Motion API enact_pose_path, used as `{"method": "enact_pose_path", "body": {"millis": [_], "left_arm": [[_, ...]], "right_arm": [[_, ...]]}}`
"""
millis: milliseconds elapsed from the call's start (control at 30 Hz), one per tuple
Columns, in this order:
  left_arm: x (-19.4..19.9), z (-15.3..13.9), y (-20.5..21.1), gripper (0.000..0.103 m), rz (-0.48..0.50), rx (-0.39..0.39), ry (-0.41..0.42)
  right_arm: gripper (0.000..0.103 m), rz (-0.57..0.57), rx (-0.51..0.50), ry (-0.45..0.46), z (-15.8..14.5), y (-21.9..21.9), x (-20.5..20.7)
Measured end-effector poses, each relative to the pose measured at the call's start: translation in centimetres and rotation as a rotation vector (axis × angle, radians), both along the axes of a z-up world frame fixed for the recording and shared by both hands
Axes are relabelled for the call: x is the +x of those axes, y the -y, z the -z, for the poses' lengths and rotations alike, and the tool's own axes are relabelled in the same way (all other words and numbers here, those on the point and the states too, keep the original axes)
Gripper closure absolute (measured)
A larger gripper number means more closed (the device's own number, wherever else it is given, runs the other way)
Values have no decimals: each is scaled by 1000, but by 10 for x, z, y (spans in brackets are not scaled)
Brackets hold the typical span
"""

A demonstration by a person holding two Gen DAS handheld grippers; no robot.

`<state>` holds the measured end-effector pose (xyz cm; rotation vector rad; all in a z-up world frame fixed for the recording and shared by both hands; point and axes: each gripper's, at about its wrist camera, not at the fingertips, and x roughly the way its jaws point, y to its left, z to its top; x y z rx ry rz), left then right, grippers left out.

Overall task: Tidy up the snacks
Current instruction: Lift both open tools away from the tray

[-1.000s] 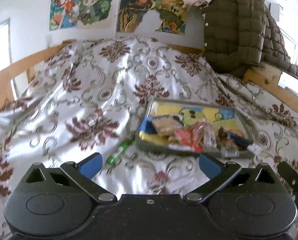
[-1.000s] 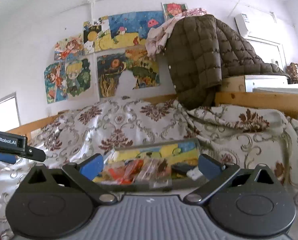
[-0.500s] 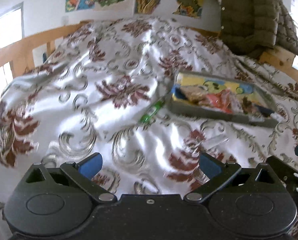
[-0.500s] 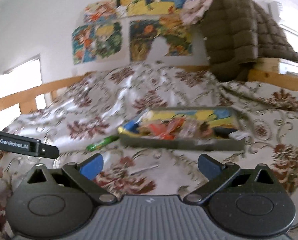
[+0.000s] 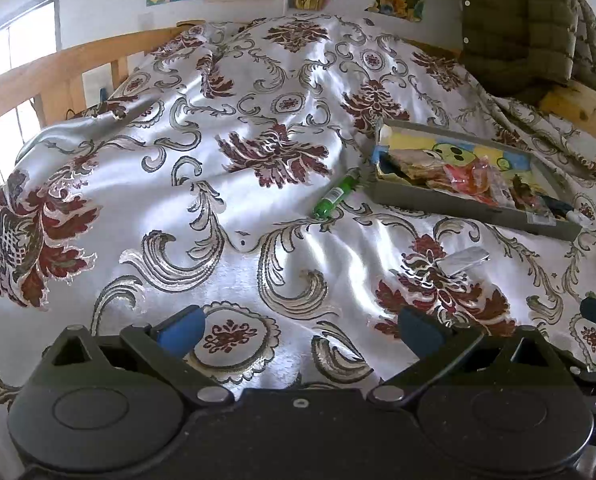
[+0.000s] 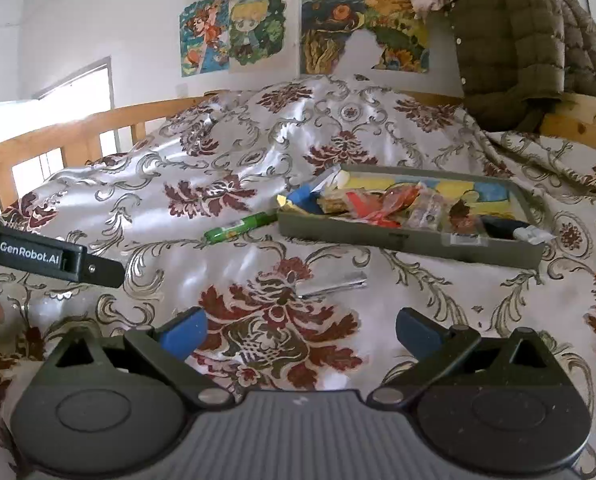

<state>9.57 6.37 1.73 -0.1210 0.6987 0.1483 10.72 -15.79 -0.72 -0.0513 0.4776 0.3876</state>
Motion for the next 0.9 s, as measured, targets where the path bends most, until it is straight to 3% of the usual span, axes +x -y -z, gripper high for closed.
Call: {"method": "enact_pose_path", "body": {"millis": [500,900], "left_arm": [[16,-3,12,1,22,53,-10],[20,4,12,1,14,51,-38]], "right_arm": [[0,-54,13,-47,3,-6,3],[0,-73,30,-119,8,-8,7]]}}
